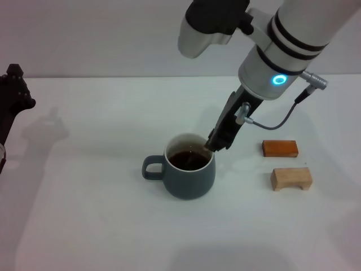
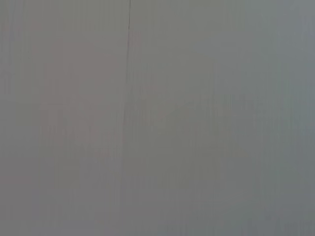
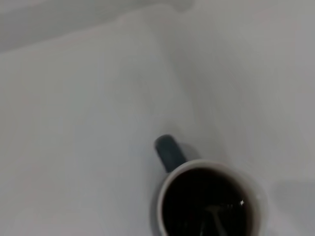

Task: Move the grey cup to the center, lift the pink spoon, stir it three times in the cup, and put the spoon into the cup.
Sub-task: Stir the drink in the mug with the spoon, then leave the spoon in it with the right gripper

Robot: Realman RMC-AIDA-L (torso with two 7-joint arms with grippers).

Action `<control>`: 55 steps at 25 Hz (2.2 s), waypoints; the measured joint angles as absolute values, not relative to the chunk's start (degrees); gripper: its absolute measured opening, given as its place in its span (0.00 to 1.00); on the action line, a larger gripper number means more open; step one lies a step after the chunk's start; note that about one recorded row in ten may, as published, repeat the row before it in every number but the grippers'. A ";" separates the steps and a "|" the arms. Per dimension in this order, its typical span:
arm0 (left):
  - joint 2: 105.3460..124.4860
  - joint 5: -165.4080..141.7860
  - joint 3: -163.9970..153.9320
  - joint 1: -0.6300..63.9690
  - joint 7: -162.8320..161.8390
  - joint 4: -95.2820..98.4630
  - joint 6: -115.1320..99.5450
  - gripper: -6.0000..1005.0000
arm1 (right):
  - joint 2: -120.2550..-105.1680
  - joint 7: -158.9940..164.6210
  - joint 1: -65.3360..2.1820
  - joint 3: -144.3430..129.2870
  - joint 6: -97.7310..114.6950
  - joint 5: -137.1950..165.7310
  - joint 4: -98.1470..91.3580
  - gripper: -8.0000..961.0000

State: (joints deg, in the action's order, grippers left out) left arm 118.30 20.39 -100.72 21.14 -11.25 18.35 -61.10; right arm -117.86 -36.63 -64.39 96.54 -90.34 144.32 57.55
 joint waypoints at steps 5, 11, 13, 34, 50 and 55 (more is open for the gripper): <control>118.24 20.39 -100.72 20.95 -11.25 18.35 -61.48 0.00 | -118.32 -37.07 -64.94 96.47 -91.47 143.36 57.65 0.17; 118.22 20.39 -100.72 20.75 -11.25 18.29 -61.71 0.00 | -118.32 -36.91 -65.43 96.83 -87.76 144.31 57.04 0.17; 118.21 20.39 -100.63 20.90 -11.25 18.18 -61.71 0.00 | -118.31 -36.84 -65.53 96.84 -87.64 145.08 56.92 0.17; 118.38 20.39 -100.54 20.84 -11.49 18.47 -61.82 0.00 | -118.38 -36.86 -66.18 96.46 -89.42 143.45 56.65 0.16; 118.39 20.39 -100.62 20.93 -11.90 18.52 -61.96 0.00 | -118.39 -37.37 -66.36 95.98 -90.70 144.30 55.51 0.16; 118.47 20.39 -100.57 20.90 -11.93 18.51 -61.96 0.00 | -118.47 -37.11 -66.58 96.23 -86.65 144.67 55.25 0.16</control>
